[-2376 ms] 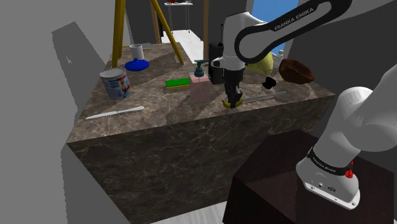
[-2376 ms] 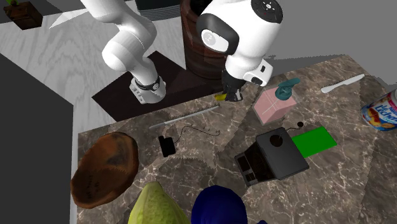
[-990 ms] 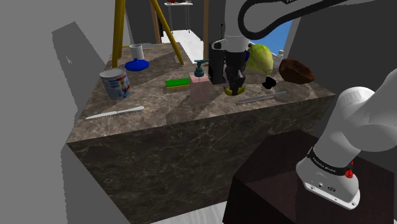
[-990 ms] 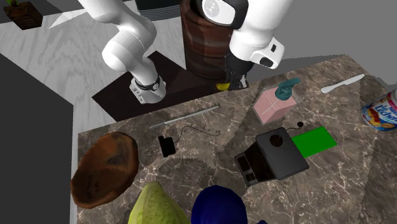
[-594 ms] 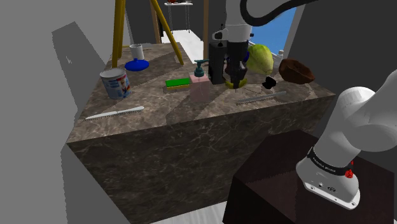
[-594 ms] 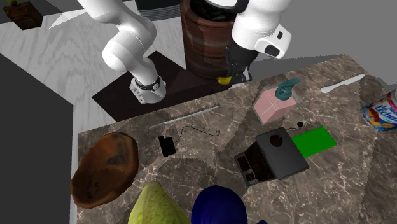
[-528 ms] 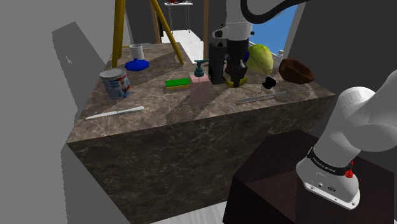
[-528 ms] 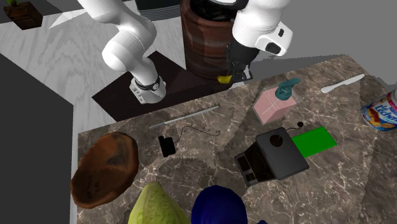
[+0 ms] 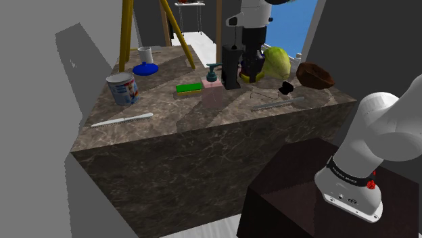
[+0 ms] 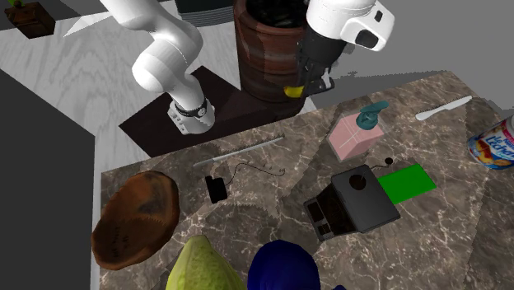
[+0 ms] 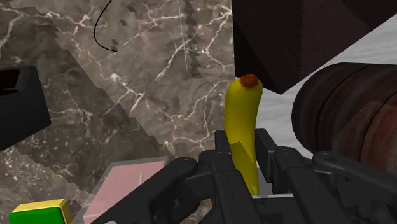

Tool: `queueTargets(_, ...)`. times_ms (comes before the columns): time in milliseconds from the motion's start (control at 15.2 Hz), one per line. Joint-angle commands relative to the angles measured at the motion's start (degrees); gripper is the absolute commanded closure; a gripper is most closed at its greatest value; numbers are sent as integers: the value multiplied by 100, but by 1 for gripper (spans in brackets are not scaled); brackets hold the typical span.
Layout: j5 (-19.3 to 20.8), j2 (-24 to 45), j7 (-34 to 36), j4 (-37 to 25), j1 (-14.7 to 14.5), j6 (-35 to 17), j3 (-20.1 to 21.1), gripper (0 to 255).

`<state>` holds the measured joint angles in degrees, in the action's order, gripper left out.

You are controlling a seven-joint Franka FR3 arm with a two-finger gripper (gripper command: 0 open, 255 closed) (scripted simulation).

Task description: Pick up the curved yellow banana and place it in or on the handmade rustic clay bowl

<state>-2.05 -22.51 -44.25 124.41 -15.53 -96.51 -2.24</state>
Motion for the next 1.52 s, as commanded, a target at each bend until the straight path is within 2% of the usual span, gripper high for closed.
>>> queueTargets(0,2,-9,5,-147,0,158,-1,255)
queueTargets(198,2,0,12,-325,0,326,-1,255)
queueTargets(792,544,-663,-1121,171,487,503,-830,255)
queueTargets(1452,1237,-828,-2477,128,1007,615,-1876,255)
